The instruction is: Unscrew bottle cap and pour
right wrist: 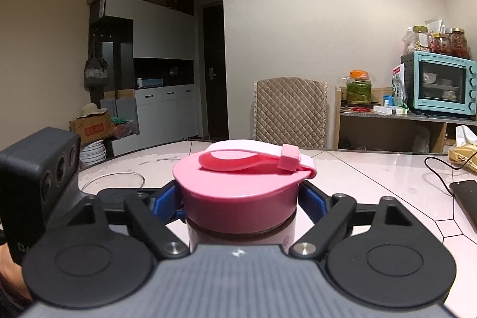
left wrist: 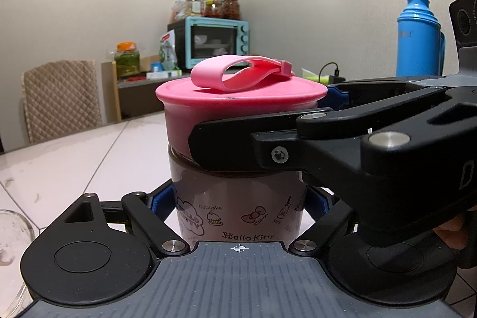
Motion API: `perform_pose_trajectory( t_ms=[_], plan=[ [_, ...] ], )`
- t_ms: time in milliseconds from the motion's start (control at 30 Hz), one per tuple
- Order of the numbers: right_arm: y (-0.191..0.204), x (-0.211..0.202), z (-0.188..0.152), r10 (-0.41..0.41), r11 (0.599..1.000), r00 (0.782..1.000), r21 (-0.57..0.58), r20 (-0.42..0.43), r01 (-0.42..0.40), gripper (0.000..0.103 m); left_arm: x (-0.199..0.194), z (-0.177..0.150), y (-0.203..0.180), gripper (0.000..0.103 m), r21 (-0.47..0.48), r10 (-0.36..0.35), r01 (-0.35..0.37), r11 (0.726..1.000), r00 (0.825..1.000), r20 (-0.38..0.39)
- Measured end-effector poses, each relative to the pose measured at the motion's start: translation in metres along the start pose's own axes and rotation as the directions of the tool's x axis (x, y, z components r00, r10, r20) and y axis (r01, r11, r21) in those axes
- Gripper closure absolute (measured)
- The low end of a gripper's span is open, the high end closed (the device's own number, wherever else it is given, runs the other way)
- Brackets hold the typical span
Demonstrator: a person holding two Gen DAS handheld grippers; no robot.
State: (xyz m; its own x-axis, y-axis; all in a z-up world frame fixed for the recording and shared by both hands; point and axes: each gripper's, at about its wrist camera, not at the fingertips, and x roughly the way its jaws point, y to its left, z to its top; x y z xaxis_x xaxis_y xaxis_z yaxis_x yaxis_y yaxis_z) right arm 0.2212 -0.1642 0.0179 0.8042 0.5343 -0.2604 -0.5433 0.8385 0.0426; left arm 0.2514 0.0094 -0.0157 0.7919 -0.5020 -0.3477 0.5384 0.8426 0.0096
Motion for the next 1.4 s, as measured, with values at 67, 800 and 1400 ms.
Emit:
perform_pose_trajectory(
  t_ms=[67,800,1400],
  plan=[
    [0.000,0.000,0.000,0.004,1.000,1.000,-0.003,0.000,-0.004,0.018,0.000,0.000,0.000,0.013,0.000,0.000,0.000,1.000,1.000,0.000],
    [-0.047,0.000,0.002,0.323,0.941,0.946,-0.099,-0.013,-0.323,0.018,0.001,-0.001,-0.001,0.013,0.000,0.001,-0.001,1.000,1.000,0.000],
    [-0.015,-0.021,0.004,0.084,0.996,0.996,-0.025,-0.007,-0.084,0.005,0.001,-0.001,-0.001,0.013,0.001,0.000,0.000,1.000,1.000,0.000]
  ],
)
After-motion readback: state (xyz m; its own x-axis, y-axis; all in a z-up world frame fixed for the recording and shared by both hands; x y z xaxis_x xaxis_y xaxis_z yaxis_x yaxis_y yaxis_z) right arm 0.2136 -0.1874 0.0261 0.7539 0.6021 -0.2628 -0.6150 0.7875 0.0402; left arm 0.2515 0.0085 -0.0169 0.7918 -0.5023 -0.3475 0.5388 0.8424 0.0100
